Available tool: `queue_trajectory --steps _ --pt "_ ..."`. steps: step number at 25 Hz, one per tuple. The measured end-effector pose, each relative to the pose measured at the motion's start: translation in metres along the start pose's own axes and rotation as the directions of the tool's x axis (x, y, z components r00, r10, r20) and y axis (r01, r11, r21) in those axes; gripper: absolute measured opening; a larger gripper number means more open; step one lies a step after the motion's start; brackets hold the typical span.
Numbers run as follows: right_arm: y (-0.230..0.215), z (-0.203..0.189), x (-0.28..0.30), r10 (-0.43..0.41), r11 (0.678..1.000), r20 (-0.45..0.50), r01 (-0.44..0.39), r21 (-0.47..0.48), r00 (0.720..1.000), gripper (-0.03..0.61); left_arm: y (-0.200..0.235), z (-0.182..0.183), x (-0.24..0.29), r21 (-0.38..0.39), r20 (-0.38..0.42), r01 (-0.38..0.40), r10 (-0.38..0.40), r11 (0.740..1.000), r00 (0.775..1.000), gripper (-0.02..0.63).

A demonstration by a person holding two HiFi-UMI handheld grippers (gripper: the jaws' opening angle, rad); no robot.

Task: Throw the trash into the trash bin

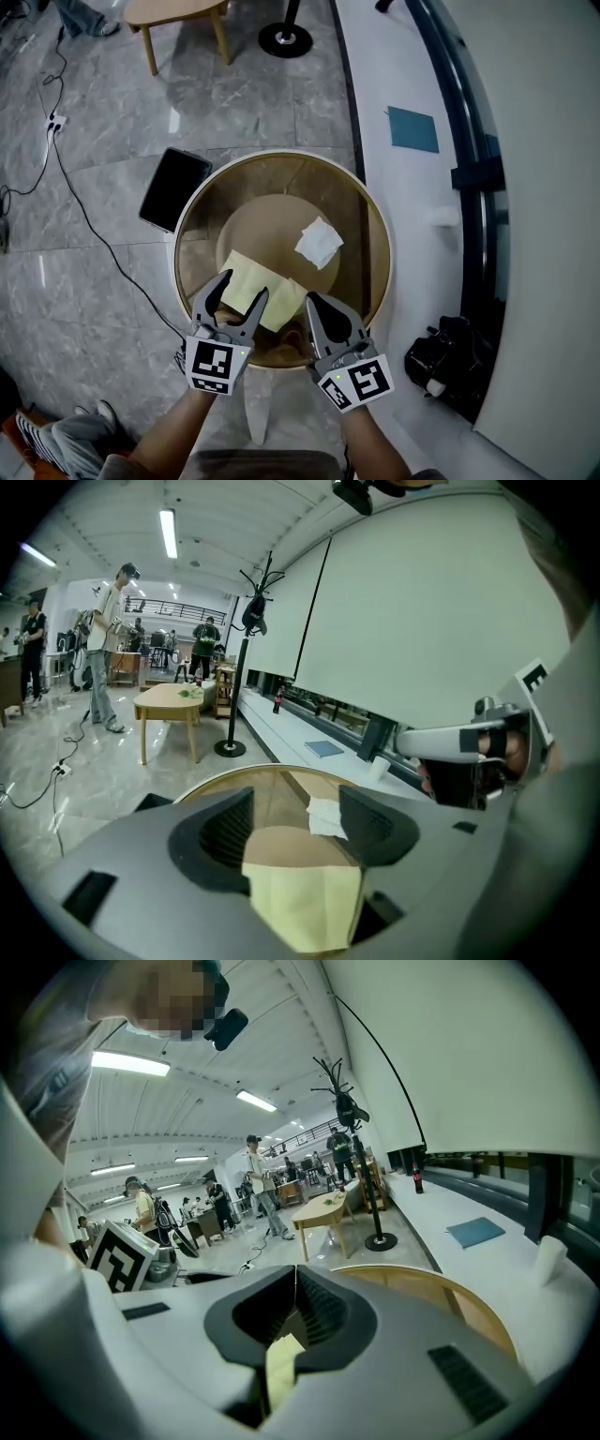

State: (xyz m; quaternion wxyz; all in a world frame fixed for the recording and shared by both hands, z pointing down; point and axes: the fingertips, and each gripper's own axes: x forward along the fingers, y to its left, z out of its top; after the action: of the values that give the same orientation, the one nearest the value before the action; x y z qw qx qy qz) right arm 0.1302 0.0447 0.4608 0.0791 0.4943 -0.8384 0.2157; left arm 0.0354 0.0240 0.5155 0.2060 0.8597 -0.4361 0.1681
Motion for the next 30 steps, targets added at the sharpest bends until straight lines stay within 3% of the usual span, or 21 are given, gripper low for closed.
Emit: queue_trajectory --steps 2,5,11,16,25,30 --pt "-0.003 -0.003 0.001 -0.005 1.000 -0.002 0.005 0.002 1.000 0.020 0.004 -0.003 0.005 -0.018 0.001 -0.016 0.016 1.000 1.000 0.361" --pt "-0.005 -0.007 0.002 -0.011 1.000 -0.005 0.011 0.009 1.000 0.020 0.007 -0.015 0.011 -0.027 -0.041 -0.017 0.016 1.000 0.999 0.403" --pt "-0.006 -0.016 0.003 -0.020 1.000 -0.013 0.021 0.024 1.000 0.020 0.014 -0.053 0.022 -0.005 -0.148 0.000 -0.001 1.000 0.989 0.411" --pt "-0.002 -0.024 0.001 -0.020 0.999 -0.026 0.021 0.032 0.999 0.020 0.013 -0.098 0.034 -0.003 -0.252 0.020 -0.020 1.000 0.968 0.411" --pt "-0.001 -0.035 -0.001 -0.028 0.999 -0.048 0.030 0.036 0.998 0.020 0.019 -0.177 0.067 0.018 -0.443 -0.019 0.025 1.000 0.896 0.411" --pt "-0.003 -0.038 -0.003 -0.040 0.998 -0.057 0.043 0.048 0.998 0.020 0.021 -0.190 0.072 0.029 -0.478 -0.013 0.026 0.999 0.878 0.411"
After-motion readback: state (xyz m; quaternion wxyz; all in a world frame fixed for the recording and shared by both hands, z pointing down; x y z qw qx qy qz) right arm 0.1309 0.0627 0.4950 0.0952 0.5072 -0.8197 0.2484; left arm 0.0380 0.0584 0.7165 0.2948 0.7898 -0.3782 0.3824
